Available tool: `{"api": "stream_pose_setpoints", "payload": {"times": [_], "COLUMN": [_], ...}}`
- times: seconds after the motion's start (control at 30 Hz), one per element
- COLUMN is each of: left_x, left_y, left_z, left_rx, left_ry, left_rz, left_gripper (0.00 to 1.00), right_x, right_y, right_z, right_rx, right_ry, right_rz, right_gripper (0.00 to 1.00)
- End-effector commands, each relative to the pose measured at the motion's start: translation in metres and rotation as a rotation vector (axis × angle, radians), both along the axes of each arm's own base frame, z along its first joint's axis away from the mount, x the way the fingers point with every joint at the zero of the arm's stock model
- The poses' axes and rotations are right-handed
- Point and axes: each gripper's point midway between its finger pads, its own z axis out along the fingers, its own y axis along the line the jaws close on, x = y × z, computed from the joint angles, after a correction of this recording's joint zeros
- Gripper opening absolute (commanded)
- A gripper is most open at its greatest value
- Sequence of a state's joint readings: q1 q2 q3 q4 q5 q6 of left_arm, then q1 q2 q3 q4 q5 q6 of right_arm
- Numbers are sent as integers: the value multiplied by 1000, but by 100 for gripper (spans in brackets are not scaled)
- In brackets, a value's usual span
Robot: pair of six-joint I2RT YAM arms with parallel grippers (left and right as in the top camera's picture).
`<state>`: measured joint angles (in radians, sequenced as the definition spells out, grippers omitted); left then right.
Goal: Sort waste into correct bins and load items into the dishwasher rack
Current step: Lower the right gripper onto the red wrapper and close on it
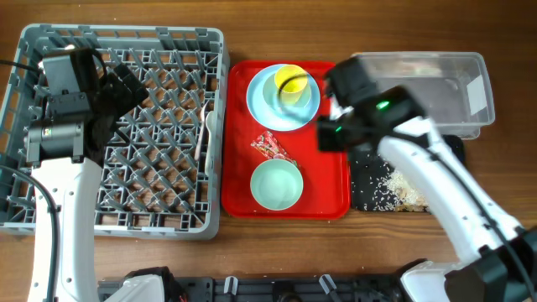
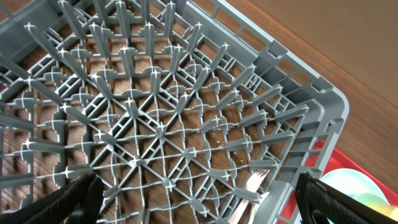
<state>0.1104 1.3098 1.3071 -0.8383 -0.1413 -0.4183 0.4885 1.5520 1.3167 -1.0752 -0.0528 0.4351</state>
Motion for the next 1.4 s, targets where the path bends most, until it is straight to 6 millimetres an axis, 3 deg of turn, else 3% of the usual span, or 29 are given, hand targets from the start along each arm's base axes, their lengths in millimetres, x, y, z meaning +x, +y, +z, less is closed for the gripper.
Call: {"api": "stream_pose_setpoints", "payload": {"times": [0.0, 0.1, 0.27, 0.5, 0.63, 0.73, 0.83, 0.93, 1.03, 1.2, 1.37], "left_x": [1, 1, 1, 1, 1, 1, 1, 1, 1, 1, 1], "left_y": [3, 3, 3, 3, 3, 3, 3, 3, 3, 3, 3], "left_z": [3, 3, 3, 3, 3, 3, 3, 3, 3, 3, 3], "left_rx": [-3, -3, -3, -3, -3, -3, -3, -3, -3, -3, -3], "left_ry": [-10, -10, -10, -10, -10, -10, -10, -10, -10, -10, -10], "left_rz": [18, 18, 18, 18, 18, 18, 18, 18, 18, 18, 18], "left_gripper": [100, 100, 100, 100, 100, 100, 100, 100, 100, 100, 100], "right_x": [-14, -29, -51, -65, -74, -66, -48, -30, -11, 5, 15], "right_y": [0, 5, 33, 52, 85, 95, 78, 61, 56, 67, 61], "right_z": [-38, -70, -98, -115, -109, -105, -109, -110, -105, -96, -106], "right_rx": [-80, -68, 67, 92, 218, 238, 125, 12, -48, -27, -94], "right_ry": [26, 66, 130, 144, 168, 95, -5, -99, -202, -290, -320], "right_rz": [-49, -112, -67, -23, 57, 160, 158, 146, 163, 219, 217], "right_gripper": [7, 7, 8, 8, 9, 13, 17, 34, 44, 48, 56]}}
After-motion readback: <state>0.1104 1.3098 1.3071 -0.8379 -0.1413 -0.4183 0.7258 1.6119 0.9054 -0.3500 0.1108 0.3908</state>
